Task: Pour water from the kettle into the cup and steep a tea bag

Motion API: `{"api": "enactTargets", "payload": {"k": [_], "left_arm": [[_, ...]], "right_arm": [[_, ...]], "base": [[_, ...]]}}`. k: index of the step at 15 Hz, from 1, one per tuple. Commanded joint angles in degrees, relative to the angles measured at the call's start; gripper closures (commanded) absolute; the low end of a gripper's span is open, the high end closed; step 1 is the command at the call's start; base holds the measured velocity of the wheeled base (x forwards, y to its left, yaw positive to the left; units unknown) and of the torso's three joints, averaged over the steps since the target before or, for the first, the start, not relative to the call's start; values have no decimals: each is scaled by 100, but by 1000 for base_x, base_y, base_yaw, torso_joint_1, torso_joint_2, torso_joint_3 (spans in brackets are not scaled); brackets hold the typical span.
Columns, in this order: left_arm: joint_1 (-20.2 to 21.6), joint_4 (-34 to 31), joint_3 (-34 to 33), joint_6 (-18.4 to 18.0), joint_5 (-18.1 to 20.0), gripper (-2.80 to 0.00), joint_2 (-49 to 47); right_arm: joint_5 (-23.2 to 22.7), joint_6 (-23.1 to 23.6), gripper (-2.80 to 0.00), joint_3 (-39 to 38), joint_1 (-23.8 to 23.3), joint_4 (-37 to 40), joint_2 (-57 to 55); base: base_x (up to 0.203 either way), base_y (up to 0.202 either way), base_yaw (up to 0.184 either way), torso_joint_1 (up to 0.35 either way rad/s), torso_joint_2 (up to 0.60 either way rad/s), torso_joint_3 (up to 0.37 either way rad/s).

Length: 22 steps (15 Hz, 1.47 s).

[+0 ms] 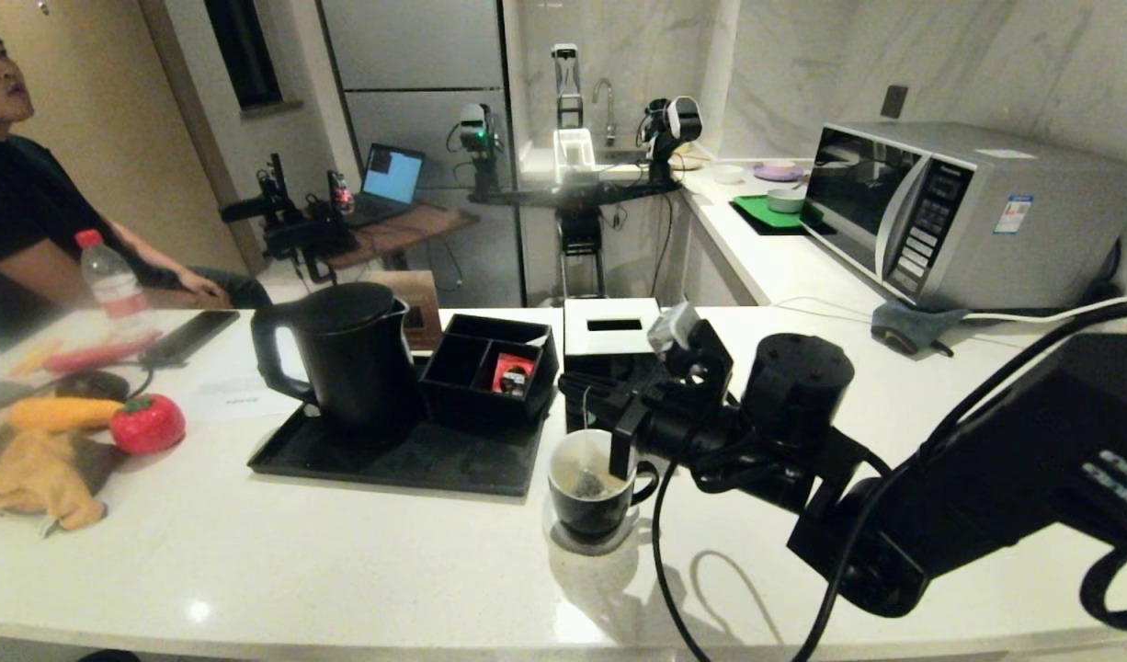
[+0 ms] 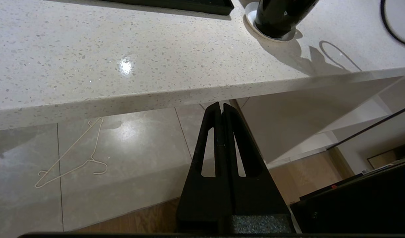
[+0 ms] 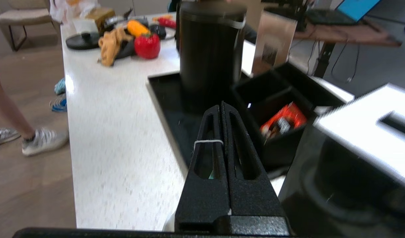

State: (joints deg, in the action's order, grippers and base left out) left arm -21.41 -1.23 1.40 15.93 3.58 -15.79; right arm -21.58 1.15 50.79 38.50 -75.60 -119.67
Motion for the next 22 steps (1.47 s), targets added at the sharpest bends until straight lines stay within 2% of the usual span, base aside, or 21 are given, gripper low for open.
{"api": "enactTargets", "payload": {"k": [1, 3, 4, 6, 7, 11, 16, 18, 20, 22], "left_arm": [[-4, 0, -8, 31, 2, 0, -21], [5, 3, -8, 107, 2, 0, -21], [5, 1, -11, 281, -9, 0, -23], [77, 2, -30, 1157, -9, 0, -25], [193, 7, -34, 1457, -12, 0, -29], [225, 9, -44, 1415, -3, 0, -30], [269, 9, -35, 743, 2, 0, -30], [504, 31, -30, 497, 2, 0, -42], [978, 35, -26, 324, 2, 0, -72], [1042, 44, -26, 32, 2, 0, -56]], "right_arm": [[-13, 0, 0, 374, -8, 254, 296], [-26, 0, 0, 642, -3, 544, 419], [-117, 7, 0, 669, -1, 581, 436], [-162, 8, 0, 515, -3, 493, 415], [-169, 16, 0, 395, -1, 466, 411], [-192, 18, 0, -81, -1, 8, 229], [-552, 17, 0, -236, 13, -86, 38], [-628, 26, 0, -217, 48, -86, 5], [-634, 25, 0, -224, 87, -219, 4], [-646, -18, 0, -218, 87, -472, 23]], "base": [[0, 0, 0, 0, 0, 0], [0, 0, 0, 0, 0, 0], [0, 0, 0, 0, 0, 0], [0, 0, 0, 0, 0, 0], [0, 0, 0, 0, 0, 0], [0, 0, 0, 0, 0, 0], [2, -75, -1, 0, -1, 1], [0, -187, -1, 2, 1, 2], [0, -210, -2, 7, 0, 2], [0, -179, 4, -3, 1, 8]]}}
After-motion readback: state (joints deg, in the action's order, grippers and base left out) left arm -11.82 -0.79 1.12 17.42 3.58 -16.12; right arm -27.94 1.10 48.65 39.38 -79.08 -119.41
